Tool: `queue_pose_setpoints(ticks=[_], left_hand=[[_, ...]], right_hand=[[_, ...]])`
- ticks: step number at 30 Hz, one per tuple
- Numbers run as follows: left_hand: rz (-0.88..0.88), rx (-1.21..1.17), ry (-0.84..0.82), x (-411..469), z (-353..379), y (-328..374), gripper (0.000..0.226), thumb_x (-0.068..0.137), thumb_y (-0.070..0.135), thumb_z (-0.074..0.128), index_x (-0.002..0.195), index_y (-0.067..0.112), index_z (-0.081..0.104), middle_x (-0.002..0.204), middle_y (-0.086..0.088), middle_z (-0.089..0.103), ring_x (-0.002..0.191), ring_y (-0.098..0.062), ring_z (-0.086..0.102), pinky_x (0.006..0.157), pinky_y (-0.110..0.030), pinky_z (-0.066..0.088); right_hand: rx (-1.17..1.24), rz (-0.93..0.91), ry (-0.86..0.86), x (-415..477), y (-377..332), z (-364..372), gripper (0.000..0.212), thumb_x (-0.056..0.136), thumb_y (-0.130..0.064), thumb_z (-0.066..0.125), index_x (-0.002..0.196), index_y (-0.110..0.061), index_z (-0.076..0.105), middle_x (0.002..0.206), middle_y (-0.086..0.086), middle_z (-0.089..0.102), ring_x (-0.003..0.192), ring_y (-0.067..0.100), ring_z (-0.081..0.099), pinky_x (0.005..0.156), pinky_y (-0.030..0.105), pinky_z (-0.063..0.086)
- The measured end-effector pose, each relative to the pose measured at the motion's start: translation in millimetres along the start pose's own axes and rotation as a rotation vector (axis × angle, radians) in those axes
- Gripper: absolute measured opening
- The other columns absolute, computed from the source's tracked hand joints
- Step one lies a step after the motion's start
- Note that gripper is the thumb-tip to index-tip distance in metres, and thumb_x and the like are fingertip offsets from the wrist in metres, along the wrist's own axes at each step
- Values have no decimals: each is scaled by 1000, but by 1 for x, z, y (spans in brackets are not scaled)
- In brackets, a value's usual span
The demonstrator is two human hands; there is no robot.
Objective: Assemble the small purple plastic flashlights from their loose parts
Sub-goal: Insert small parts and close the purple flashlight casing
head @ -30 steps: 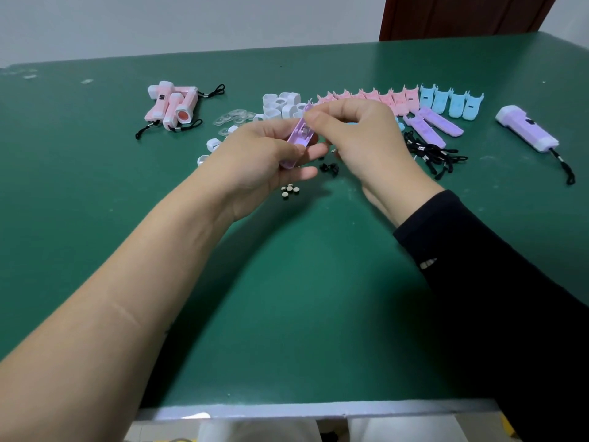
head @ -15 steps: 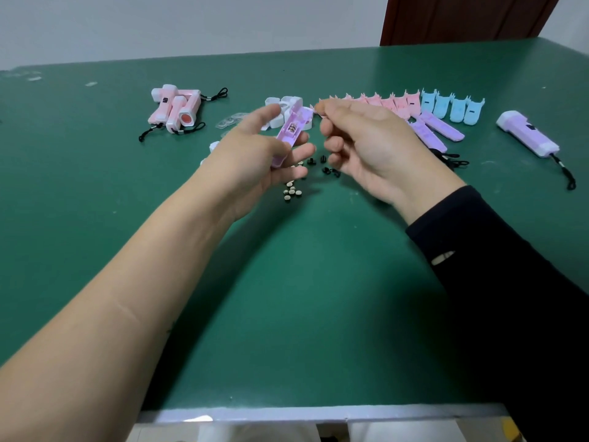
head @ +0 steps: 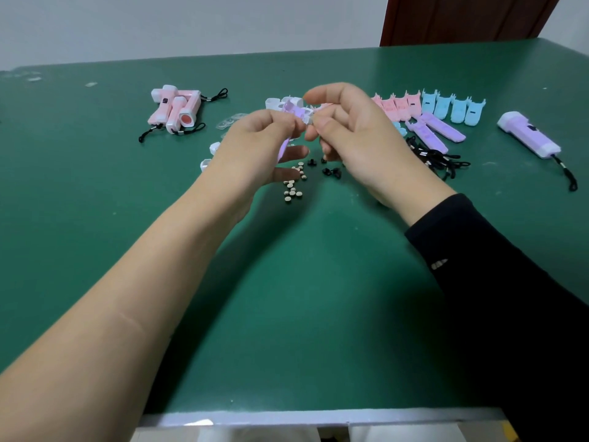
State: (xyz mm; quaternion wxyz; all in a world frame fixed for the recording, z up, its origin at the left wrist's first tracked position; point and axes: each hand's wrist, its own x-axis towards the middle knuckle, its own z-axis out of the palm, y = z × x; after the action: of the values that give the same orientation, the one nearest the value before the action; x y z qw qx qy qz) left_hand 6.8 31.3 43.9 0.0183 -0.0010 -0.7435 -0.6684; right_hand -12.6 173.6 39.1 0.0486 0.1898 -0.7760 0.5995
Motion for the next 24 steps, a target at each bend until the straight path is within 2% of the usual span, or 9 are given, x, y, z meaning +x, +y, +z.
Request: queue_pose_setpoints(ticks=[4,9,13,17,19,21,24], left_hand=[[38,43,12,3,0,-4,18,100,31,53,91,16,59,93,5,67,79,-7,68,71,-29,57],[92,101,-24,2,0,-6,23,102,29,50,83,19,59,79,8,64,80,-5,67,75,-30,56],[81,98,3,2,2,-6,25,104,26,46,87,13,60,86,0,66,81,-4,70,72,-27,56],[73,70,36,3,1,-5,27,104,26,44,101,7,63,102,-5,69,86,-7,70,71,-26,57],[70,78,42,3,2,-5,32,104,26,44,108,0,64,108,-9,69,89,-8,70,67,-24,56],[63,79,41,3,1,-5,36,104,27,45,109,-3,64,105,-13,68,91,-11,70,66,-23,56],[41,79,20,3,0,-5,32,104,29,44,92,10,67,92,-15,61,89,-15,64,69,-25,56]], right_hand=[[-34,-6,-23,-2,-1,1,19,97,-7,47,106,-22,52,69,-11,64,60,5,48,69,25,44],[-25,22,-20,-3,-1,4,14,96,-12,53,96,-26,51,65,-11,64,58,10,47,66,28,43],[2,92,25,-1,1,6,6,96,-19,56,90,-19,57,66,-9,63,51,2,50,58,18,42],[88,192,61,0,4,7,26,97,-25,55,71,-19,57,55,-12,58,47,5,42,49,17,36],[190,245,67,0,3,6,25,97,-26,54,74,-18,58,54,-12,57,46,4,41,47,16,34],[252,273,59,0,2,5,22,97,-28,54,78,-17,60,59,-10,61,48,4,44,49,18,35],[194,233,10,-1,1,5,10,94,-24,60,88,-17,63,72,-2,64,54,6,47,52,18,36]])
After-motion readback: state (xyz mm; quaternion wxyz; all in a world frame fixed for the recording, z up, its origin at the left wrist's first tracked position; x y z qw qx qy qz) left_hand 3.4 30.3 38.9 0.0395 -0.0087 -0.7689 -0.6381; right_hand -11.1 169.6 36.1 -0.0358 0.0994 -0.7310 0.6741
